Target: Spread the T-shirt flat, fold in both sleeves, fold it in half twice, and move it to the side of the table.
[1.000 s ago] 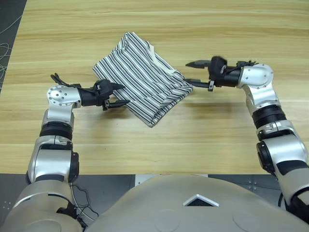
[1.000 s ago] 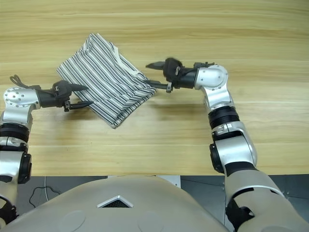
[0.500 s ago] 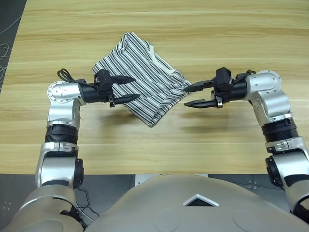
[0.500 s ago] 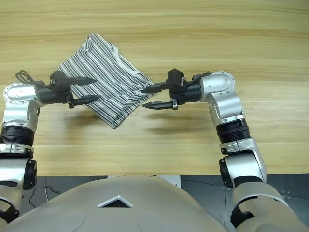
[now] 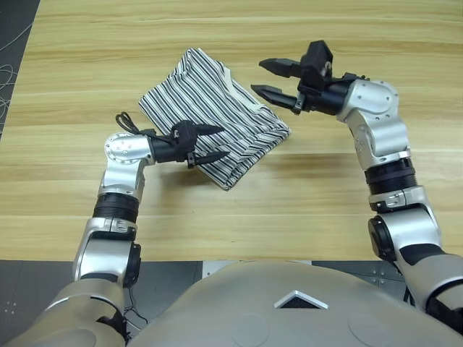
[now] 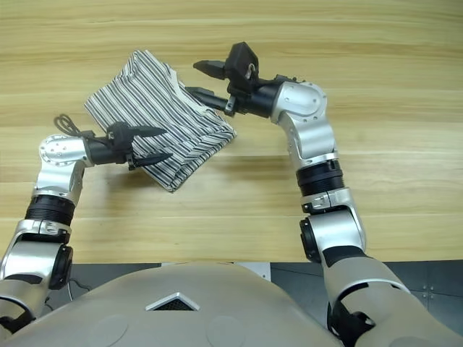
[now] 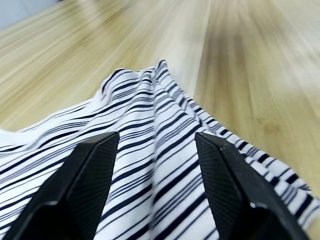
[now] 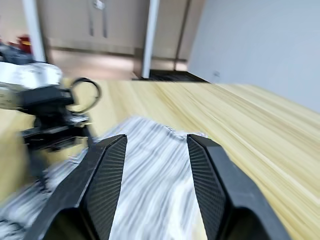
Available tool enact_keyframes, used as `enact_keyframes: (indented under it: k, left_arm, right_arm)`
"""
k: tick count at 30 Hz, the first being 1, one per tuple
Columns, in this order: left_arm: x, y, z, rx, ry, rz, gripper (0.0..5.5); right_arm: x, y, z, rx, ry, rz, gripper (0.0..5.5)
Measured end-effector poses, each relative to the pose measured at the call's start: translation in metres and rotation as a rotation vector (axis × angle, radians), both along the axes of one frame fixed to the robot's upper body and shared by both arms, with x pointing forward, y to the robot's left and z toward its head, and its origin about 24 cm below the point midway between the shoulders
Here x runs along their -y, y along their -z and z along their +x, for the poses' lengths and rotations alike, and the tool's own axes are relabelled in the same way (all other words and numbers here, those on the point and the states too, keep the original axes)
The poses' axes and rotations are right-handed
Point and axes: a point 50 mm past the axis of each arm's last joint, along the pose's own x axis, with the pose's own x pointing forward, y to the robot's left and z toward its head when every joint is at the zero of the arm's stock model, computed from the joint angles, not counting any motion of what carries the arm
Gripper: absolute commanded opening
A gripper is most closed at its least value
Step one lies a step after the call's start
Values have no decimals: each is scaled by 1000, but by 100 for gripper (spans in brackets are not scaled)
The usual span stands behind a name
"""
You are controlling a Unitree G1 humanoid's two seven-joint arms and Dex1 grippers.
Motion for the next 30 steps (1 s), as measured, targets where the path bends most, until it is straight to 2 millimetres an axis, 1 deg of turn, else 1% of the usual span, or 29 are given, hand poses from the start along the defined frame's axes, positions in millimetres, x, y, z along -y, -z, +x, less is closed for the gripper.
enact_keyframes:
  k: [2,5,8,13,17,19,21,22,26,27,30]
  left_arm:
    - [5,4,-6,-13,29,9,281]
    - [7,9,-8,-28,43,23,281]
    - [7,18,-14,-45,62,62,281]
    - [8,20,-15,-31,83,70,281]
    - [8,21,-17,-30,91,71,281]
    - [10,21,-19,-29,104,72,281]
    - [13,21,-23,-30,125,70,281]
    - [14,21,-26,-36,135,65,281]
    - [18,20,-35,-64,174,58,281]
    - [20,19,-38,-69,189,59,281]
    - [23,19,-45,-89,213,59,281]
  right_arm:
    - [-5,6,9,-21,81,-45,222]
    - [-13,6,15,-22,131,-46,222]
    - [-18,5,15,-24,130,-36,222]
    - [-19,10,18,-40,144,-75,222]
    - [-32,17,22,-40,127,-165,222]
    - [-42,28,25,-52,127,-239,222]
    - [-53,42,26,-66,129,-329,222]
    - [-57,50,25,-77,129,-369,222]
    - [-75,72,16,-113,101,-453,222]
    - [-78,77,14,-121,103,-473,222]
    - [-82,78,14,-108,112,-498,222]
